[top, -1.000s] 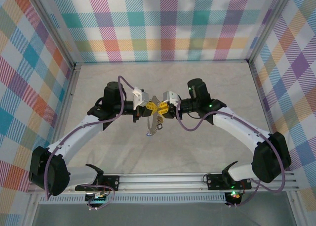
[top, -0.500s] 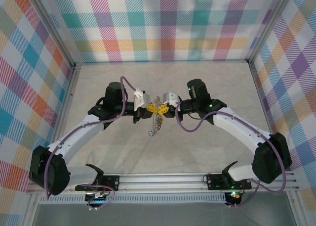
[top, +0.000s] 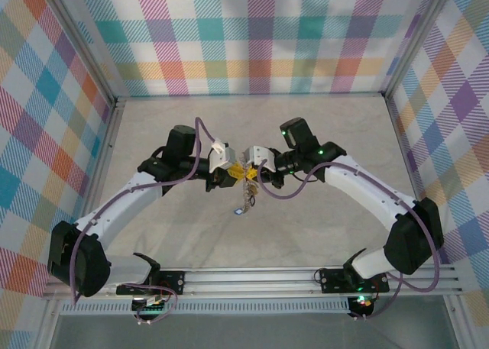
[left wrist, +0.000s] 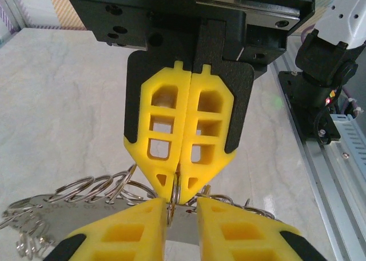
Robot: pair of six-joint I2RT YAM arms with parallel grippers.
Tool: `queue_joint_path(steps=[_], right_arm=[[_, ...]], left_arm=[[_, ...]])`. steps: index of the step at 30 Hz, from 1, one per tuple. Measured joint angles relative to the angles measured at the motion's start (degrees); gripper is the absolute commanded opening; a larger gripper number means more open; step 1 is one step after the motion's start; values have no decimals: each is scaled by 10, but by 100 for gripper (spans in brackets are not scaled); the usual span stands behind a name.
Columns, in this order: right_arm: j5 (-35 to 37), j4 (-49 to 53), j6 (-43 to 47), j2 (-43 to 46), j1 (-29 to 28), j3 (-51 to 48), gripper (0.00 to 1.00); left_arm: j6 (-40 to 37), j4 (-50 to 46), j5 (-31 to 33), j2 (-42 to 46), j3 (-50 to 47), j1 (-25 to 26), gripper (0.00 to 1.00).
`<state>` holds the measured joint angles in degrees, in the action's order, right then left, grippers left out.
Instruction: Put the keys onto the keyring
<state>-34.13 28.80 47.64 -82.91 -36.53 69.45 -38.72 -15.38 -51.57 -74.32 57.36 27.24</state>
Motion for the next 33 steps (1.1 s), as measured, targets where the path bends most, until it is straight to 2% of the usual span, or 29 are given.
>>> queue_joint_path(steps=[8, 11, 13, 21, 25, 28, 30, 33], right_arm=[[12, 8, -3, -7, -7, 13, 0], [9, 7, -7, -7, -7, 13, 0], [7, 7, -11, -7, -7, 13, 0], [5, -6, -22, -7, -6, 9, 0], [4, -18, -27, -4, -6, 0, 12], [-14, -57, -40, 9, 0, -28, 13], [-39, -88, -59, 18, 14, -45, 20], [-82, -138, -86, 35, 34, -73, 21]], left_arm=[[1, 5, 0, -3, 0, 0, 16], [3, 5, 1, -3, 0, 1, 4], [0, 5, 2, -3, 1, 1, 0], [-15, -11, 19, -6, 13, 3, 0], [-23, -23, 31, -5, 18, 7, 0], [-12, -17, 32, -5, 17, 9, 0], [-2, -6, 32, -4, 16, 9, 0], [26, 34, 32, 2, 5, 9, 0]])
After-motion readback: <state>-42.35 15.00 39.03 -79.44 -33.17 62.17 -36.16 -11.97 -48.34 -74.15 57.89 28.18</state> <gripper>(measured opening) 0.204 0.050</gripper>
